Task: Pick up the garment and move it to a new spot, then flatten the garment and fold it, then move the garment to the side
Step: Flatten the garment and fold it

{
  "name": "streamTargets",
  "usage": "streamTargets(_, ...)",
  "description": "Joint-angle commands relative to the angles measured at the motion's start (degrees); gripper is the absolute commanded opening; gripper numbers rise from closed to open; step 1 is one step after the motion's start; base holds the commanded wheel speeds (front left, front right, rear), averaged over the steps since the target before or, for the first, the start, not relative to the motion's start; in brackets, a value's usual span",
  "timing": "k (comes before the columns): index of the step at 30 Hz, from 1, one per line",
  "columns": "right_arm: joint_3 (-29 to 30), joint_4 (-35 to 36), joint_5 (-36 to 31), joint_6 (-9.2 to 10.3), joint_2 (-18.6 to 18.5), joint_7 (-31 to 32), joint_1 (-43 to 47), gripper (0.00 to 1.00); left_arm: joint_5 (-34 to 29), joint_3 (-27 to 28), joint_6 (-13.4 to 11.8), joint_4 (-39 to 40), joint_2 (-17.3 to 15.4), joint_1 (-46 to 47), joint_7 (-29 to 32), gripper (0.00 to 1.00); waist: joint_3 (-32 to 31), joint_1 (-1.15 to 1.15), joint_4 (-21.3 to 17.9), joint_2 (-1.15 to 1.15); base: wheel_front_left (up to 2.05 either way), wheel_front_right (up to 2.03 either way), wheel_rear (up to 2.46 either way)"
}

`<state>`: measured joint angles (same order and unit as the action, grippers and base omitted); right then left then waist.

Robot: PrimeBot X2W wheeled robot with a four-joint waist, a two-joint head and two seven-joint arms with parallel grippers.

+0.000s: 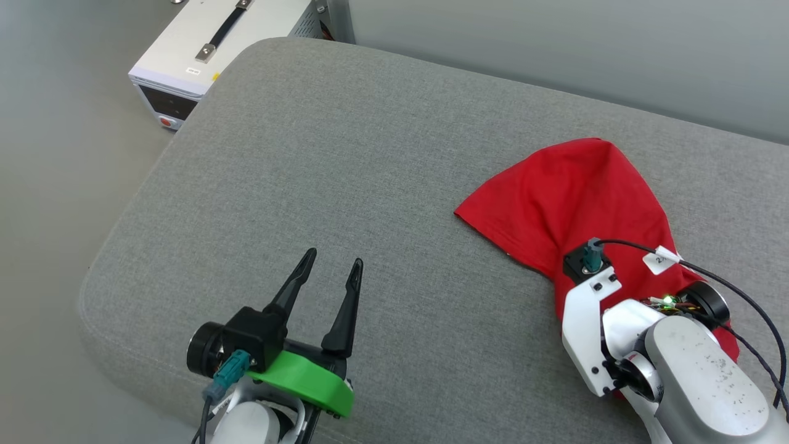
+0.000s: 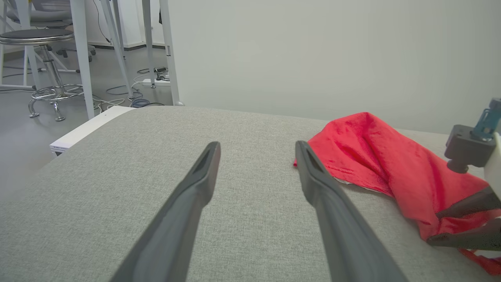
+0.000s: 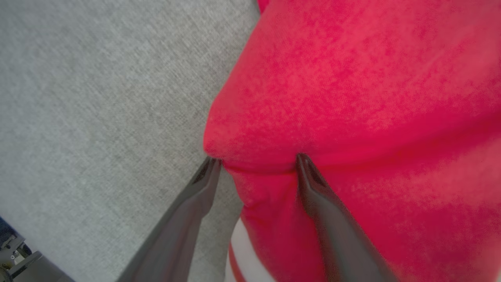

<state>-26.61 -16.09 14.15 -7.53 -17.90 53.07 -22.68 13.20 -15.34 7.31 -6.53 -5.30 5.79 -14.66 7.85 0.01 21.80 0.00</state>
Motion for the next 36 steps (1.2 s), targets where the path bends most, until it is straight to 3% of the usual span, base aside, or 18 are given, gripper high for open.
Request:
streamTargets(1,-1.18,-0.96,0.93,0.04,0.17,-1.12,0.0,0.01,0.38,0.1,0.17,0.04,0.18,0.24,-0.34,1.0,0.24,-0.01,0.51,0.0,0.0,0.0,0.0)
streamTargets(10,-8.26,2.87,6.61,0.04,-3.38,-8.82,1.68,0.0,-0.2,1.28,0.17,0.28,0.01,-0.37,-0.34,1.0,-1.92,-0.01,-3.08,0.0,0.0,0.0,0.0)
streamTargets(18,-20.95,11.51,13.72,0.04,-19.55,-8.38,2.05,0.0,-0.48,1.67,0.17,0.22,0.17,-0.74,-0.34,1.0,-3.08,-0.01,-7.74,0.0,0.0,0.0,0.0)
streamTargets(21,-22.7,11.5,15.48,0.04,-25.41,-8.77,1.73,0.0,-0.49,1.68,0.17,0.11,0.33,-0.55,-0.34,1.0,-3.07,-0.01,-8.75,0.0,0.0,0.0,0.0)
streamTargets(25,-21.87,8.96,15.33,0.04,-30.18,-9.82,1.13,0.0,-0.45,1.33,0.17,-0.11,0.48,-0.29,-0.34,1.0,-2.83,-0.01,-9.45,0.0,0.0,0.0,0.0)
streamTargets(29,-18.95,4.36,12.46,0.04,-31.54,-12.73,0.5,0.0,-0.42,1.22,0.17,-0.31,0.58,-0.21,-0.34,1.0,-2.68,-0.01,-9.76,0.0,0.0,0.0,0.0)
streamTargets(33,-16.17,-0.35,11.9,0.04,-28.88,-16.76,1.82,0.03,-0.31,1.18,0.17,-0.7,0.57,-0.21,-0.34,1.0,-2.51,-0.01,-9.98,0.0,0.0,0.0,0.0)
streamTargets(34,-15.45,-1.17,11.75,0.04,-27.9,-18.13,2.22,0.56,-0.29,1.17,0.17,-0.78,0.54,-0.2,-0.34,1.0,-2.5,-0.01,-10.04,0.0,0.0,0.0,0.0)
streamTargets(35,-14.75,-1.94,11.5,0.04,-27.16,-18.98,2.49,1.0,-0.28,1.25,0.17,-0.81,0.51,-0.23,-0.34,1.0,-2.53,-0.01,-10.19,0.0,0.0,0.0,0.0)
streamTargets(36,-14.01,-2.62,11.08,0.04,-26.19,-20.01,2.76,1.0,-0.25,1.4,0.17,-0.86,0.46,-0.32,-0.34,1.0,-2.64,-0.01,-10.46,0.0,0.0,0.0,0.0)
